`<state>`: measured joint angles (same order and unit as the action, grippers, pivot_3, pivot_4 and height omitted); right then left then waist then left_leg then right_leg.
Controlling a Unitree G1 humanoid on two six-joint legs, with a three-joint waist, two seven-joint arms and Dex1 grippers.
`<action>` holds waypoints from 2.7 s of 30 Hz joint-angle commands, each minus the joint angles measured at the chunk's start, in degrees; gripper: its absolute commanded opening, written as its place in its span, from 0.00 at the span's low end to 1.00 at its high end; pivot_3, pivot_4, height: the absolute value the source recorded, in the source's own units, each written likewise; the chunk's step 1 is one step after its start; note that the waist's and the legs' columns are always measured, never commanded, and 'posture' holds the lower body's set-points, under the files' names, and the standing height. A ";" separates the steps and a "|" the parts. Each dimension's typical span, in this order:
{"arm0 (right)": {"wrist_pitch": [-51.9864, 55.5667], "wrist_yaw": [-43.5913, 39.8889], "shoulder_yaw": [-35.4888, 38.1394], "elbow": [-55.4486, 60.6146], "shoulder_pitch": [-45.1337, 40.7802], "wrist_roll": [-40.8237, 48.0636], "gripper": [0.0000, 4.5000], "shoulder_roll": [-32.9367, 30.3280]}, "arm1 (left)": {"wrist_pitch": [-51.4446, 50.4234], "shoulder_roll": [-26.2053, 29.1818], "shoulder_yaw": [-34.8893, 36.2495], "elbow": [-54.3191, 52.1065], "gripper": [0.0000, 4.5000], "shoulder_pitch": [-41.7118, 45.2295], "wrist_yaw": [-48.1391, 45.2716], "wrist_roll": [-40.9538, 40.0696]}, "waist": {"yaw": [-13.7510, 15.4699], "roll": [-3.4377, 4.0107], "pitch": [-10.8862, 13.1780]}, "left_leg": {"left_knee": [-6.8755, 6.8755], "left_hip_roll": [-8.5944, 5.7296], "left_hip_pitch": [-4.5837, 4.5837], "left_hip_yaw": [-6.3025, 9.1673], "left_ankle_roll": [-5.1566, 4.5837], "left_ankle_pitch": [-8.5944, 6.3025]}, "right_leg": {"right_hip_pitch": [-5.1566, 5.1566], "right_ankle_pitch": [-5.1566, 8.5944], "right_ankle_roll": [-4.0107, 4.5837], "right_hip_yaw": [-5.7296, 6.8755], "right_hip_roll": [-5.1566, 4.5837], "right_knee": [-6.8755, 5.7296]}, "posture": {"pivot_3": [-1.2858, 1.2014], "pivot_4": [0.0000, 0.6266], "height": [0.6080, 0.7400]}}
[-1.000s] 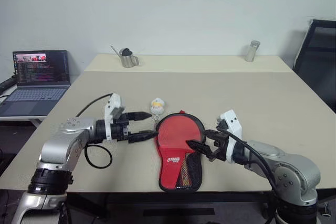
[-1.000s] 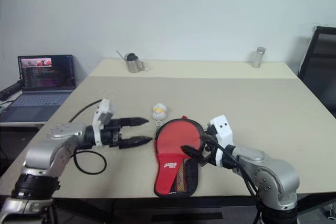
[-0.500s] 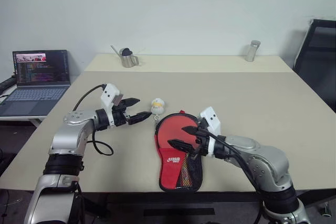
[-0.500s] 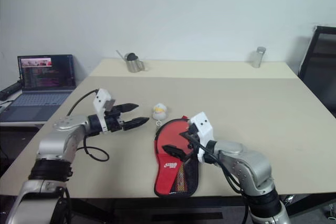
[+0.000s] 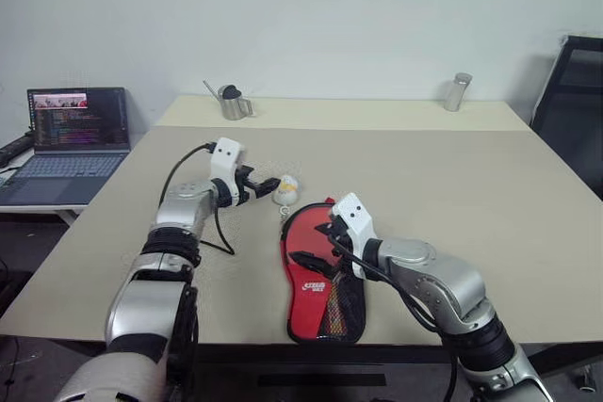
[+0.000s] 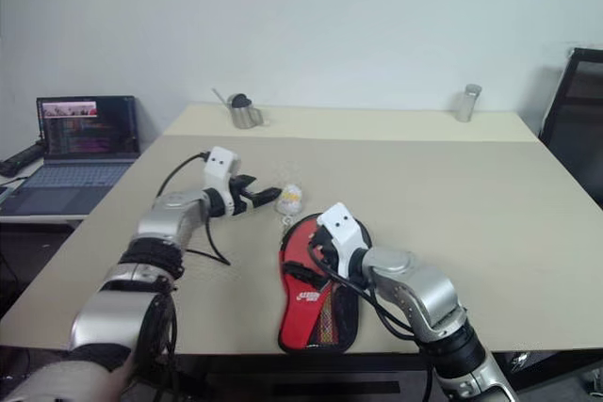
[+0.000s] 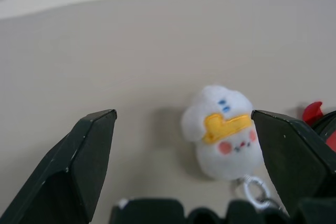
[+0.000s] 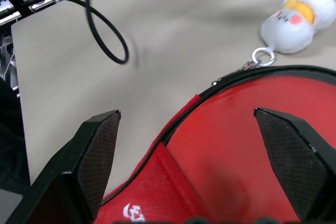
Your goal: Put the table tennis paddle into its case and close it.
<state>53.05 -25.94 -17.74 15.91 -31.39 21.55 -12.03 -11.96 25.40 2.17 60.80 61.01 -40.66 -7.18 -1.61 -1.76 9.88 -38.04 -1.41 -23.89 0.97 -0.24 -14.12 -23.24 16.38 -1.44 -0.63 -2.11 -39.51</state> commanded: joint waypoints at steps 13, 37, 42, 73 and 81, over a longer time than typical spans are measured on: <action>-3.37 0.68 -0.18 0.34 0.14 -2.04 0.99 3.48 | 2.22 -6.05 -0.16 15.53 1.00 7.19 6.45 7.99 | -0.08 -0.03 0.00 | 0.02 0.00 -0.02 -0.02 0.00 0.00 | -0.07 0.00 0.00 -0.04 -0.01 -0.06 | 0.52 0.24 1.00; -6.24 6.59 4.90 -3.05 1.37 -4.56 1.00 6.80 | 3.57 -8.36 8.96 13.63 0.02 4.95 4.41 3.45 | 0.06 -0.08 -0.02 | -0.06 -0.01 0.02 0.00 0.04 0.02 | -0.06 0.00 0.00 -0.02 -0.04 -0.26 | 0.52 0.24 1.00; -7.54 5.14 2.60 -6.86 1.40 -6.28 1.00 5.93 | 3.04 -8.19 9.33 11.23 0.02 3.22 -0.13 1.82 | -0.11 -0.08 -0.02 | -0.04 -0.01 0.02 -0.02 0.04 0.02 | -0.08 0.00 0.00 -0.04 -0.03 -0.27 | 0.52 0.24 1.00; -5.63 4.11 -1.86 -13.64 4.72 -12.35 1.00 6.99 | 25.49 -5.24 -12.17 14.93 0.02 8.28 -0.18 22.75 | -0.24 -0.14 -0.08 | -0.07 0.00 0.10 -0.03 0.06 0.04 | -0.06 0.00 0.00 -0.08 -0.01 -0.39 | 0.52 0.24 1.00; -5.30 2.58 -1.09 -13.33 5.09 -12.26 1.00 5.35 | 27.67 -6.52 -12.71 16.04 0.02 10.48 3.37 25.64 | -0.11 -0.15 -0.08 | -0.10 0.00 0.10 -0.03 0.06 0.04 | -0.03 0.01 0.00 -0.03 -0.01 -0.39 | 0.52 0.24 1.00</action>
<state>45.16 -22.91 -18.71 4.07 -28.06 9.13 -6.01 14.09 18.91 -10.13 77.33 68.60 -38.55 17.76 -1.72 -1.91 9.79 -38.15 -1.41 -23.80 0.95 -0.18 -14.08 -23.26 16.38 -1.44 -0.66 -2.12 -39.89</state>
